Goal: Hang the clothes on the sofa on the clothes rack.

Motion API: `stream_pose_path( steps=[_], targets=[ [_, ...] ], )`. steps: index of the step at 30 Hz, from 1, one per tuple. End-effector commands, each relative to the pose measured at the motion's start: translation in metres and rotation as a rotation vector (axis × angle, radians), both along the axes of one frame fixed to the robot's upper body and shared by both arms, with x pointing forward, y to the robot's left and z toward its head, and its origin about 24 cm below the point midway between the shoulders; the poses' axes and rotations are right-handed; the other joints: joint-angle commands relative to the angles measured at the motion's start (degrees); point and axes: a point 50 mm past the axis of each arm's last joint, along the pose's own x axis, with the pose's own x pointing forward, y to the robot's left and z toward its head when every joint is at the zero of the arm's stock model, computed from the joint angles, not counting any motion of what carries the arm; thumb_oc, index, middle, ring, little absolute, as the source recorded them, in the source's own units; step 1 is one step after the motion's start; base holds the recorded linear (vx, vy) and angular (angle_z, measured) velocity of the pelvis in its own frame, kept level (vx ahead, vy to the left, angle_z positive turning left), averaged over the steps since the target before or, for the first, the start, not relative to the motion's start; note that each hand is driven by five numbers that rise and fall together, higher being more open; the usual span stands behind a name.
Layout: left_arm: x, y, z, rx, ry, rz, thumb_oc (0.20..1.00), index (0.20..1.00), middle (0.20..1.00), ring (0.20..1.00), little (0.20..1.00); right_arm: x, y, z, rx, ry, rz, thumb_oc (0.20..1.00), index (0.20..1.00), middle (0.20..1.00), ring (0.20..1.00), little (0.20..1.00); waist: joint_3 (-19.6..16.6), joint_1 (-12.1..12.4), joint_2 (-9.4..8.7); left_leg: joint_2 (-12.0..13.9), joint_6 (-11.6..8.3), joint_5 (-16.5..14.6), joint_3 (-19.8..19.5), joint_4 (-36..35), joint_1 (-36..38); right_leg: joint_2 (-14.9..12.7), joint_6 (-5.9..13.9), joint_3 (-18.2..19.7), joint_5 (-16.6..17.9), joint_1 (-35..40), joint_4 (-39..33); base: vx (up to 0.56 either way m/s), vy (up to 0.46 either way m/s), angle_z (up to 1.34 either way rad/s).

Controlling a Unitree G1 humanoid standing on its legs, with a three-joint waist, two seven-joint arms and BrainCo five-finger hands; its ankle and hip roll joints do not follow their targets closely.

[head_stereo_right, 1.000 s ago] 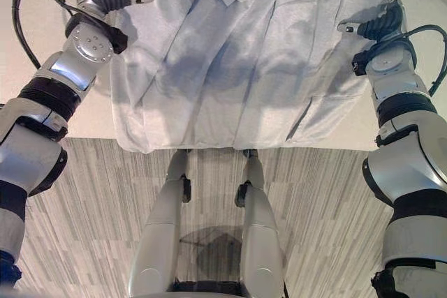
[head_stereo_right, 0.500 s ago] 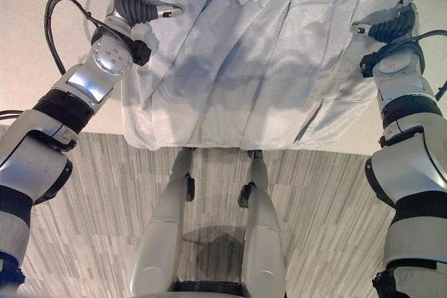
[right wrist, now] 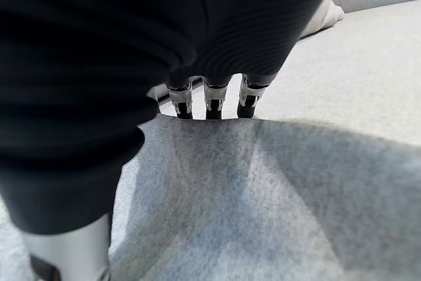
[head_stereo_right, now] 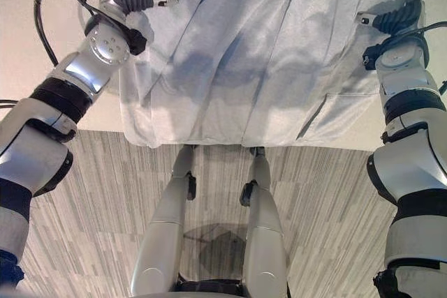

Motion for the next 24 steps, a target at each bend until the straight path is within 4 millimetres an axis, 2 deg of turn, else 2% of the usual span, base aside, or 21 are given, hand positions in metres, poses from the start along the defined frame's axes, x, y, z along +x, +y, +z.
stream_pose_path(
  steps=[1,6,11,12,13,14,20,24],
  targets=[
    [0.001,0.003,0.005,0.021,-0.038,0.06,1.0,1.0,1.0,1.0,1.0,0.019,0.052,-0.008,-0.079,0.039,0.196,1.0,1.0,1.0,1.0,1.0,-0.27,-0.83,0.79,-0.7,-1.14,-3.72,-0.36,-0.33,2.73,-3.56,7.91,3.68,-2.35,4.65,0.04,0.0,0.0,0.0],
    [0.003,-0.009,-0.001,0.029,-0.041,0.065,1.0,1.0,1.0,1.0,1.0,0.028,0.088,-0.013,-0.111,0.032,0.291,1.0,1.0,1.0,1.0,1.0,-0.27,-1.28,0.51,-0.46,-1.11,-3.81,-0.27,-0.26,3.0,-3.29,7.55,3.99,-2.38,4.51,0.26,0.0,-0.007,-0.02],
    [0.004,-0.016,-0.005,0.014,-0.023,0.038,1.0,1.0,1.0,1.0,1.0,0.031,0.104,-0.017,-0.125,0.052,0.336,1.0,1.0,1.0,1.0,1.0,-0.27,-1.27,0.64,-0.36,-1.14,-3.86,-0.29,-0.08,2.96,-3.32,7.43,4.13,-2.34,4.25,0.26,-0.01,-0.001,-0.05],
    [0.003,-0.019,-0.005,0.009,-0.019,0.024,0.824,0.824,0.824,0.824,0.824,0.032,0.106,-0.018,-0.115,0.054,0.343,1.0,1.0,1.0,1.0,1.0,-0.27,-1.2,0.76,-0.41,-1.18,-3.82,-0.24,-0.1,2.93,-3.35,7.43,4.06,-2.35,4.21,0.22,0.0,0.006,-0.03],
    [0.003,-0.019,-0.005,0.001,-0.013,0.016,0.416,0.416,0.416,0.416,0.416,0.032,0.107,-0.02,-0.1,0.058,0.352,0.73,0.73,0.73,0.73,0.73,-0.27,-1.17,0.81,-0.44,-1.19,-3.74,-0.21,-0.14,2.87,-3.39,7.44,4.08,-2.26,4.17,0.19,0.0,0.0,0.0],
    [0.004,-0.019,-0.006,0.002,-0.001,0.011,0.2,0.2,0.2,0.2,0.2,0.032,0.107,-0.021,-0.085,0.064,0.362,0.2,0.2,0.2,0.2,0.2,-0.27,-1.18,0.93,-0.48,-1.18,-3.68,-0.13,-0.27,2.92,-3.42,7.46,4.06,-2.18,4.12,0.14,0.0,0.0,0.0],
    [0.009,-0.015,-0.016,0.042,0.081,0.027,0.2,0.2,0.2,0.2,0.2,0.033,0.108,-0.026,-0.044,0.092,0.384,0.2,0.2,0.2,0.2,0.2,-0.27,-1.2,1.01,-0.78,-1.06,-3.59,0.14,-0.12,2.76,-3.52,7.5,4.08,-1.98,4.1,0.07,0.0,0.0,0.0],
    [0.01,-0.008,-0.018,0.01,0.091,0.033,0.2,0.2,0.2,0.2,0.2,0.031,0.112,-0.024,-0.026,0.055,0.423,0.2,0.2,0.2,0.2,0.2,-0.27,-1.48,0.79,-0.72,-1.06,-3.67,0.33,-0.05,3.02,-3.49,7.49,4.06,-1.96,4.3,0.13,0.0,0.0,0.0]
  ],
)
